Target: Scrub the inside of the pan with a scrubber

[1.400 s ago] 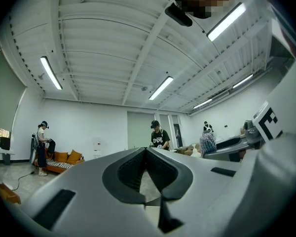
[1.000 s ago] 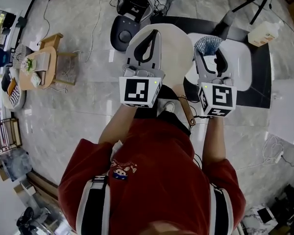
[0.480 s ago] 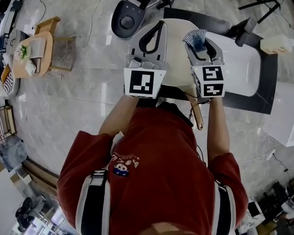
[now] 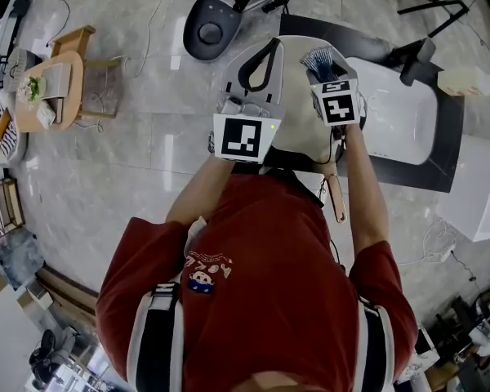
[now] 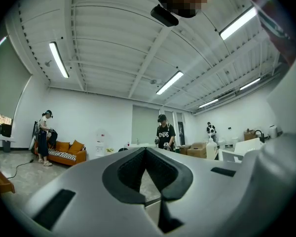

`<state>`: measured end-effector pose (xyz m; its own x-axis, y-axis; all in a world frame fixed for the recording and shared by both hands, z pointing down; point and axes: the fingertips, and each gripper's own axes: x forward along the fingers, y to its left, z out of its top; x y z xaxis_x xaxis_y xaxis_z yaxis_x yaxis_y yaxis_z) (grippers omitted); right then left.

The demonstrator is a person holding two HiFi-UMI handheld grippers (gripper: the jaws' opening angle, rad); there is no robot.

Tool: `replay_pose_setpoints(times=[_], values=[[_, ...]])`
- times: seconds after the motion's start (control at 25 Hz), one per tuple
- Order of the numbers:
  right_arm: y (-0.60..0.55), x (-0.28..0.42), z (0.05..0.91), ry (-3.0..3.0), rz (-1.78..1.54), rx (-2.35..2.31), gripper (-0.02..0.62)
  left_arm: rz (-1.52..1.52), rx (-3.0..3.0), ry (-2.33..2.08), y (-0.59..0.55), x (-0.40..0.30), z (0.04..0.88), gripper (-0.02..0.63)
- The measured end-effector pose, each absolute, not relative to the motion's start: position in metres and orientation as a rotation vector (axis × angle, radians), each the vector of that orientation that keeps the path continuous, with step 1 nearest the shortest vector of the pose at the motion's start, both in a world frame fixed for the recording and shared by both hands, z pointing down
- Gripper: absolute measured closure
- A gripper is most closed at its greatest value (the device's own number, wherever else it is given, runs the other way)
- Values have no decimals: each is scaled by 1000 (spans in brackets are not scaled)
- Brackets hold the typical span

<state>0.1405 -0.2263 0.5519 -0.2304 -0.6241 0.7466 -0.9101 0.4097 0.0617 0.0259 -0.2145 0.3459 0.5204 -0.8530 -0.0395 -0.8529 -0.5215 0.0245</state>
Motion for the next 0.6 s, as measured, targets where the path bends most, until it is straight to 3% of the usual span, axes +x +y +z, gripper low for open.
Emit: replay_pose_setpoints(times=[0.6], values=[[-234, 140, 617, -1789, 675, 1220, 344, -33, 2723, -1511, -231, 26, 366, 600]])
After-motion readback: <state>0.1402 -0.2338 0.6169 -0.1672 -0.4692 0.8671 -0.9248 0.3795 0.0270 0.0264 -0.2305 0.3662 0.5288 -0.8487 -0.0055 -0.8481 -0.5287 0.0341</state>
